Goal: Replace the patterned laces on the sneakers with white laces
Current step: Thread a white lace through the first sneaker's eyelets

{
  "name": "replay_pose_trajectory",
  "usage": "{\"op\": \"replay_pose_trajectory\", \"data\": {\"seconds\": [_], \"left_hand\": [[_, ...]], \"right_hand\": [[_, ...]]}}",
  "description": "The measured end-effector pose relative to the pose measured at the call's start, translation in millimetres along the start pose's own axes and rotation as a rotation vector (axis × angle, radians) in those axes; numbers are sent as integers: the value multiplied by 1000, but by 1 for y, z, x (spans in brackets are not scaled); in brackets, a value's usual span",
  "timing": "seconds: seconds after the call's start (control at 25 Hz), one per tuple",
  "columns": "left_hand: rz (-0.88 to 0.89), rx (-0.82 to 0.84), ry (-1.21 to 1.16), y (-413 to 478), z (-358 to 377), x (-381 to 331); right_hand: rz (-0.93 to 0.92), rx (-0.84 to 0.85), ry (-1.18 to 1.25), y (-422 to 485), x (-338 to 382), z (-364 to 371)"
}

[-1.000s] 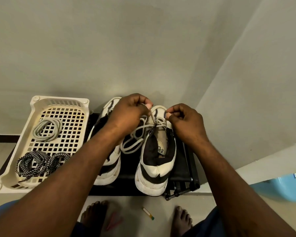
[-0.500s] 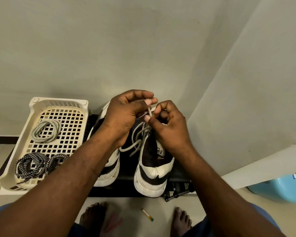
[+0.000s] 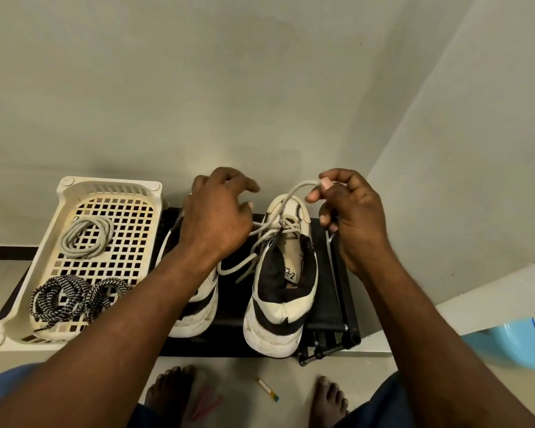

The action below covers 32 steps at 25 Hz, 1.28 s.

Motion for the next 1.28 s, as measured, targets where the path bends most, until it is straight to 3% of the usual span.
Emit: {"op": "replay_pose_trajectory", "data": {"seconds": [0.08,0.12,0.28,0.48,0.56,0.68,0.76,0.88,1.08,1.16,1.28], "left_hand": [[22,150,-398,-1,8,-16],[10,222,-484,-5,13,-23],[73,155,-312,-8,18,-23],[10,89,2,0,11,-8],[56,97,-20,-3,13,-10],[56,107,-269,-7,18,-19],[53,87,-226,-6,24,-21],[42,64,-124,-8,32,-20],[-10,109,-22,-8,48,-19],[-18,131,-11,-8,53,-23],[-33,165,14,-12,59,-26]], "right_hand": [[-33,20,-159,-6,-1,14],[-47,27,-197,-7,-2,19],[-37,70,-223,-5,-5,19],[43,-86,-327,6,-15,-4],[44,-14,-341,5,-16,-3],[-11,128,-335,0,-15,10],[-39,58,-370,-2,-14,12],[-56,-66,-633,-1,-16,2],[73,251,-1020,-11,-28,-3],[102,196,-968,-11,-31,-5],[338,125,-691,-9,-40,-12]]}}
Point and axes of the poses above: each hand's wrist, its own y-axis towards the middle knuckle, its own z-axis out of the palm, x = y × z, the point moved 3 cm from there along y, towards the middle knuckle, and after that the axes turned 15 degrees about -y, right-handed, at the moved point
